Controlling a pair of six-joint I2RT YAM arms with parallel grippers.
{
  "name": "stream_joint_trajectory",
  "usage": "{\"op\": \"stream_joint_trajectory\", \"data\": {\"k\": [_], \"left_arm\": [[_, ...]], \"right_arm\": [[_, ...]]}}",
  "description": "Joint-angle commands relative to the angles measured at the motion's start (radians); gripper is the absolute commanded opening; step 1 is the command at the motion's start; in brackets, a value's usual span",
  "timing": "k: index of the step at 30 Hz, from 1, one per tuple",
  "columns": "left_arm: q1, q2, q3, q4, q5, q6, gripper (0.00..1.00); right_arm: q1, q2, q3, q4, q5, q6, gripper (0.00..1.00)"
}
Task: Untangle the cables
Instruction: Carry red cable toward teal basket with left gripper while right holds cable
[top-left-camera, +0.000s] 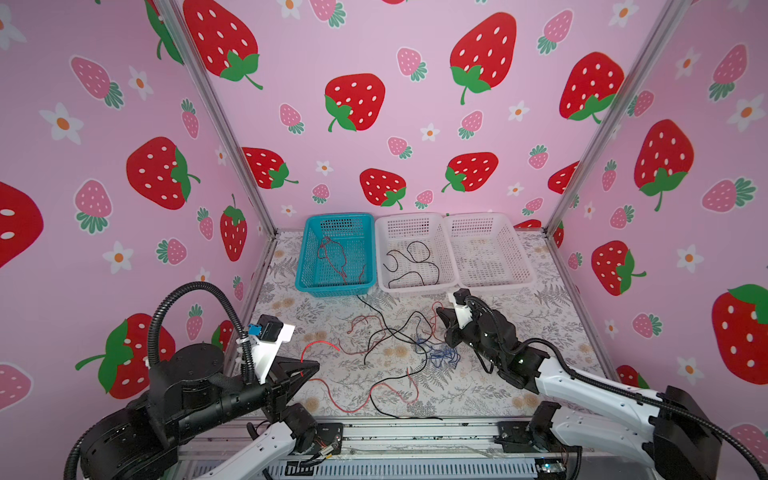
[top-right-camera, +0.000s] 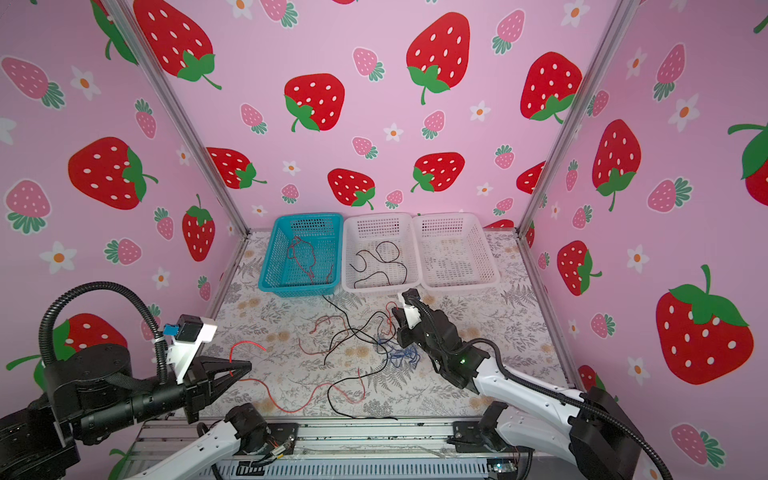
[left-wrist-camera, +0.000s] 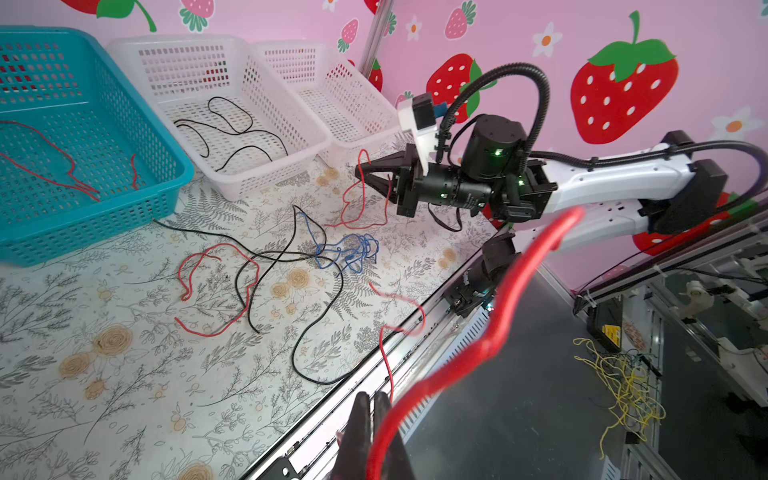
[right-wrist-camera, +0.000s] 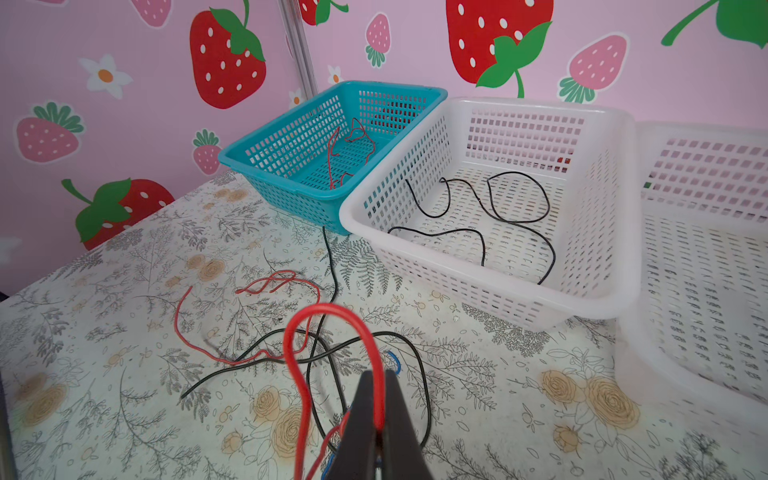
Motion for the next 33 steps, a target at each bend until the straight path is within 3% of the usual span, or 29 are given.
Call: {"op": "stream_joint_trajectory", "data": {"k": [1,8,15,20,25,33], "left_arm": [[-0.012,0.022,0.015,0.018,-0.125,0.019,0.0],[-0.012,0.139,0.056,0.164,-0.415,0.114,0.0],[0.002,0.265,0.011,0.438,-0.632,0.3,0.0],[0.169,0.417,0.054,0.521,-0.484,0.335,0.0],[0.228,0.565,0.094,0.599,-0.47,0.38,0.0],[0.388,0.785,0.181,0.689,-0.383,0.324,0.0]], "right_arm": [[-0.004,-0.062,-0.042,0.068,-0.024,0.006,0.0],[-0.004,-0.21,-0.152,0.178,-0.04,0.005,0.0],[-0.003,-0.285,-0.193,0.213,-0.071,0.007,0.0],[-0.004,-0.292,-0.197,0.224,-0.108,0.015,0.0],[-0.003,-0.299,-0.195,0.22,-0.131,0.021,0.0],[-0.004,-0.311,-0.195,0.219,-0.158,0.028,0.0]]}}
